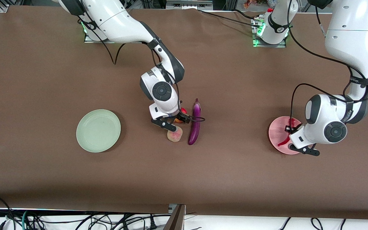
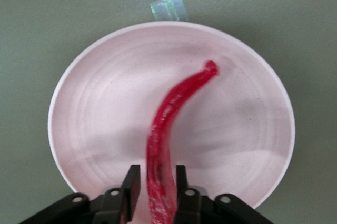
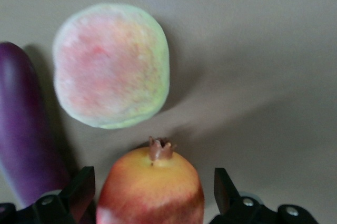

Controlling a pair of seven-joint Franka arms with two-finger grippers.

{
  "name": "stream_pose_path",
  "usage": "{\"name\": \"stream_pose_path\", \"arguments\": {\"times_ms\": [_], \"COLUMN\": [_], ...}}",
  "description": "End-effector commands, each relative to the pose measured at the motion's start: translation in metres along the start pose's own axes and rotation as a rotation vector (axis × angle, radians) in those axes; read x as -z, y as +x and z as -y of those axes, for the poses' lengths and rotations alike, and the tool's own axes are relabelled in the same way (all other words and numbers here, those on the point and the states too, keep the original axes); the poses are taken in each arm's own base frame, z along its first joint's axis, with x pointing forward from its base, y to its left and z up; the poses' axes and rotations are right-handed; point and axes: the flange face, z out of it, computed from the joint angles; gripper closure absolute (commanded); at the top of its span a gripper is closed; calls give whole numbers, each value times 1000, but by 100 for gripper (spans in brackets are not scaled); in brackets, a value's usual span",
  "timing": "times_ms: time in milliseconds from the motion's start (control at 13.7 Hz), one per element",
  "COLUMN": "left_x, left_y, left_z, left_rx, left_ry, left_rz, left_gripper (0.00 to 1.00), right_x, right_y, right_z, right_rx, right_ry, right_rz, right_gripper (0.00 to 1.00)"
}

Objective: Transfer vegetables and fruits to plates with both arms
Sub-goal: 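Grasp the pomegranate with the right gripper while the left gripper returns, then place the pomegranate on the green plate while the left gripper reaches the eggplant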

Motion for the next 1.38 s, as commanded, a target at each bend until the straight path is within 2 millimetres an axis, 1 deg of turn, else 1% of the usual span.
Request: {"name": "stream_pose_path", "arguments": {"times_ms": [0, 146, 219, 291, 364, 437, 510, 583, 656, 728, 801, 874, 947, 1020, 1093, 1166, 1238, 1311], "left_x": [20, 39, 53, 69, 85, 100, 114, 125, 133, 139, 143, 143, 136, 125, 115, 101, 85, 73], "left_y": [-3, -8, -14, -20, -26, -32, -36, -37, -36, -35, -33, -30, -27, -24, -22, -17, -14, -9], "left_z": [0, -4, -7, -19, -31, -49, -69, -90, -117, -143, -169, -191, -219, -252, -291, -322, -351, -367], "left_rx": [-13, -14, -14, -20, -20, -22, -13, 0, 3, 15, 54, 82, 63, 48, 63, 111, 139, 158], "left_ry": [14, 13, 9, -12, -45, -84, -125, -155, -190, -235, -287, -321, -330, -333, -327, -325, -325, -330], "left_rz": [-13, -9, 8, 19, 31, 44, 47, 36, 30, 25, 24, 15, 15, 11, -18, -48, -72, -100], "left_gripper": [0, 0, 0, 0, 0, 0, 0, 0, 0, 0, 0, 0, 0, 0, 0, 0, 0, 0], "right_x": [-1, -8, -10, -9, -10, -7, 0, 12, 32, 52, 77, 95, 109, 121, 127, 127, 123, 121], "right_y": [-10, -18, -19, -17, -17, -14, -8, 7, 32, 48, 67, 86, 105, 126, 145, 166, 188, 204], "right_z": [2, 3, 2, 1, 1, 0, -1, -8, -25, -38, -54, -74, -95, -119, -142, -169, -200, -226], "right_rx": [-19, -27, -26, -28, -9, -3, 19, 27, 43, 72, 104, 150, 203, 232, 275, 328, 384, 428], "right_ry": [0, -2, -6, -6, -8, -8, -3, -12, -41, -65, -75, -95, -110, -122, -147, -173, -192, -204], "right_rz": [8, 7, 9, 8, 8, 7, 5, 13, 39, 64, 86, 117, 142, 159, 171, 170, 177, 185], "right_gripper": [0, 1, 4, 16, 34, 51, 66, 73, 74, 74, 74, 74, 74, 74, 74, 74, 73, 73]}}
